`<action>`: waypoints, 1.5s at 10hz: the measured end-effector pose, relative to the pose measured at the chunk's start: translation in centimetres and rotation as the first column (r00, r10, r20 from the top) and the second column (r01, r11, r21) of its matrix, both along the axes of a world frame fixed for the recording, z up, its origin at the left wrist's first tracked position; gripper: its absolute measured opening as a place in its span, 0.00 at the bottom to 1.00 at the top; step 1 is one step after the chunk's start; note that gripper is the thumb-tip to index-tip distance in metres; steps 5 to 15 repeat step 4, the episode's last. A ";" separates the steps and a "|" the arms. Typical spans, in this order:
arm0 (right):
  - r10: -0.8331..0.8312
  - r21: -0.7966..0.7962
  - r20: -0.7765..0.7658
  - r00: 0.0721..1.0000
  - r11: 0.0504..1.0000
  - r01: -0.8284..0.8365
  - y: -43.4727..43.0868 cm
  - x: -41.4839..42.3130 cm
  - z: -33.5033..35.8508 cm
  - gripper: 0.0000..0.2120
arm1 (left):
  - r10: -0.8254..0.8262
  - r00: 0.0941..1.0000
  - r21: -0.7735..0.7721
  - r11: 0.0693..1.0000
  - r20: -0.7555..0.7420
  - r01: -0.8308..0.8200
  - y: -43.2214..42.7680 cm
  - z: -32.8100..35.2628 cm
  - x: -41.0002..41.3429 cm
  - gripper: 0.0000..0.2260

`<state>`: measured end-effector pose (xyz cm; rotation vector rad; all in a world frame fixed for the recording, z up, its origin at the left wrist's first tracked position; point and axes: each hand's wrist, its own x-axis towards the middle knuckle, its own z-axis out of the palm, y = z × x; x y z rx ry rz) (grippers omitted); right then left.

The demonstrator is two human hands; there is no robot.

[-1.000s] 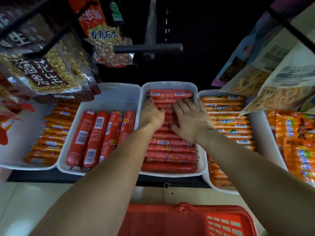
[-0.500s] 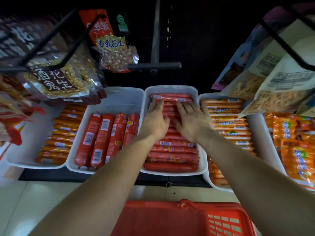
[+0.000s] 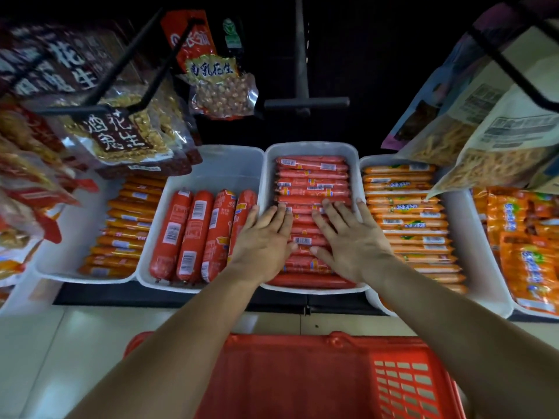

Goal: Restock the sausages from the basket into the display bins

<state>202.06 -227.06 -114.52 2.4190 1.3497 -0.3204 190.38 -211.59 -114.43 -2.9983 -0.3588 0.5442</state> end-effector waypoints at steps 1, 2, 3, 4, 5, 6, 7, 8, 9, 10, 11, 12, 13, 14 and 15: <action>-0.013 -0.074 -0.008 1.000 0.997 0.012 0.3 -0.1 0.1 0.37 | 0.009 0.999 -0.063 0.998 0.039 -0.007 0.2 0.0 -0.1 0.32; -0.061 -0.074 -0.036 0.998 0.996 0.058 0.5 -0.4 1.3 0.37 | 0.042 0.994 -0.169 0.985 0.098 -0.025 0.2 0.8 -0.9 0.31; -0.148 0.043 -0.103 0.984 0.987 0.153 -0.1 -2.2 3.2 0.36 | 0.089 0.987 -0.284 0.958 0.137 -0.047 -0.3 2.8 -3.3 0.28; -0.170 0.088 -0.104 0.980 0.980 0.179 -0.9 -4.0 5.6 0.33 | 0.136 0.977 -0.305 0.949 0.164 -0.081 -0.8 4.8 -6.9 0.27; -0.170 0.088 -0.104 0.980 0.980 0.179 -0.9 -4.0 5.6 0.33 | 0.136 0.977 -0.305 0.949 0.164 -0.081 -0.8 4.8 -6.9 0.27; -0.170 0.088 -0.104 0.980 0.980 0.179 -0.9 -4.0 5.6 0.33 | 0.136 0.977 -0.305 0.949 0.164 -0.081 -0.8 4.8 -6.9 0.27; -0.170 0.088 -0.104 0.980 0.980 0.179 -0.9 -4.0 5.6 0.33 | 0.136 0.977 -0.305 0.949 0.164 -0.081 -0.8 4.8 -6.9 0.27; -0.170 0.088 -0.104 0.980 0.980 0.179 -0.9 -4.0 5.6 0.33 | 0.136 0.977 -0.305 0.949 0.164 -0.081 -0.8 4.8 -6.9 0.27; -0.170 0.088 -0.104 0.980 0.980 0.179 -0.9 -4.0 5.6 0.33 | 0.136 0.977 -0.305 0.949 0.164 -0.081 -0.8 4.8 -6.9 0.27; -0.170 0.088 -0.104 0.980 0.980 0.179 -0.9 -4.0 5.6 0.33 | 0.136 0.977 -0.305 0.949 0.164 -0.081 -0.8 4.8 -6.9 0.27; -0.170 0.088 -0.104 0.980 0.980 0.179 -0.9 -4.0 5.6 0.33 | 0.136 0.977 -0.305 0.949 0.164 -0.081 -0.8 4.8 -6.9 0.27; -0.170 0.088 -0.104 0.980 0.980 0.179 -0.9 -4.0 5.6 0.33 | 0.136 0.977 -0.305 0.949 0.164 -0.081 -0.8 4.8 -6.9 0.27; -0.170 0.088 -0.104 0.980 0.980 0.179 -0.9 -4.0 5.6 0.33 | 0.136 0.977 -0.305 0.949 0.164 -0.081 -0.8 4.8 -6.9 0.27; -0.170 0.088 -0.104 0.980 0.980 0.179 -0.9 -4.0 5.6 0.33 | 0.136 0.977 -0.305 0.949 0.164 -0.081 -0.8 4.8 -6.9 0.27; -0.170 0.088 -0.104 0.980 0.980 0.179 -0.9 -4.0 5.6 0.33 | 0.136 0.977 -0.305 0.949 0.164 -0.081 -0.8 4.8 -6.9 0.27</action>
